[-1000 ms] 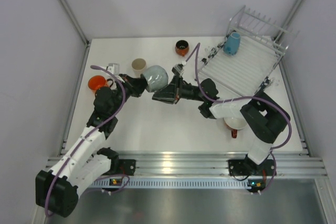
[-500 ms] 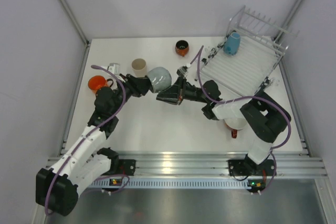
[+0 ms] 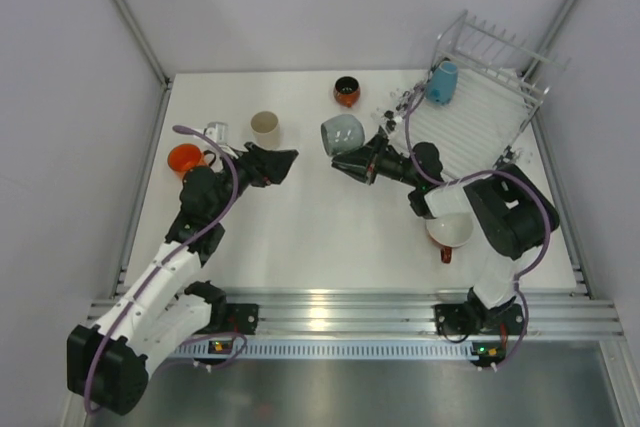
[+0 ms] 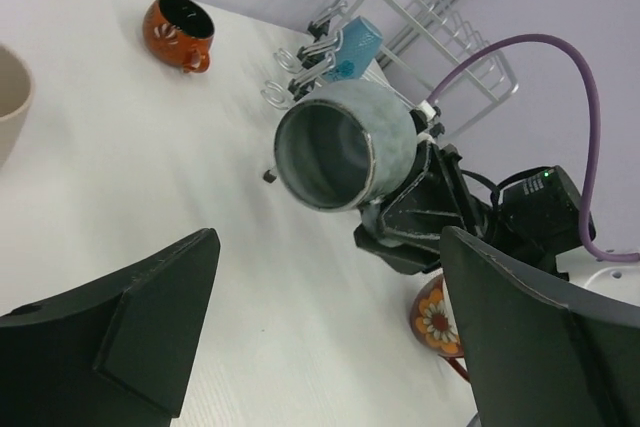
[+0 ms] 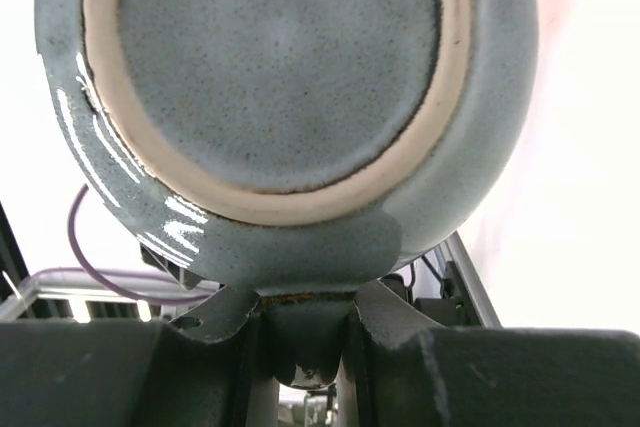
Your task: Load the cups into the dish rack
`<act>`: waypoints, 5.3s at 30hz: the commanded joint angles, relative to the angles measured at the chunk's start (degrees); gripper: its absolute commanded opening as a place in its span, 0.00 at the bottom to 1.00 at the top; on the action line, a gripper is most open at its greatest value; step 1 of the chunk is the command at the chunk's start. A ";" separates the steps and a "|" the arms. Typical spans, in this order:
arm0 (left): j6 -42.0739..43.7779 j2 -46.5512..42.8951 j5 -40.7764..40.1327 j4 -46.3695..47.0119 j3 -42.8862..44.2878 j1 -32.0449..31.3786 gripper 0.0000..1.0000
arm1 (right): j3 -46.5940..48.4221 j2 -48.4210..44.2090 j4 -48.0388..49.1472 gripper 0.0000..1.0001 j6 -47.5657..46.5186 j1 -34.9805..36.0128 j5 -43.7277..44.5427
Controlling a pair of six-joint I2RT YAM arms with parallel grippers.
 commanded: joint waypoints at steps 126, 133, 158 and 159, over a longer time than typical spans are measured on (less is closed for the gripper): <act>7.21 -8.68 -12.42 -16.96 -0.90 -0.14 0.98 | 41.09 9.40 -73.63 0.24 -74.01 -29.96 81.54; 7.30 -8.77 -12.42 -17.04 -1.08 -0.05 0.98 | 43.03 10.90 -73.81 0.24 -74.80 -30.51 81.54; 6.94 -8.95 -15.76 -19.68 1.20 -0.05 0.98 | 38.11 -0.60 -78.55 0.46 -73.83 -29.63 73.73; 6.86 -7.90 -15.76 -21.60 1.64 -0.14 0.98 | 38.19 -1.05 -79.33 0.47 -73.65 -29.55 73.11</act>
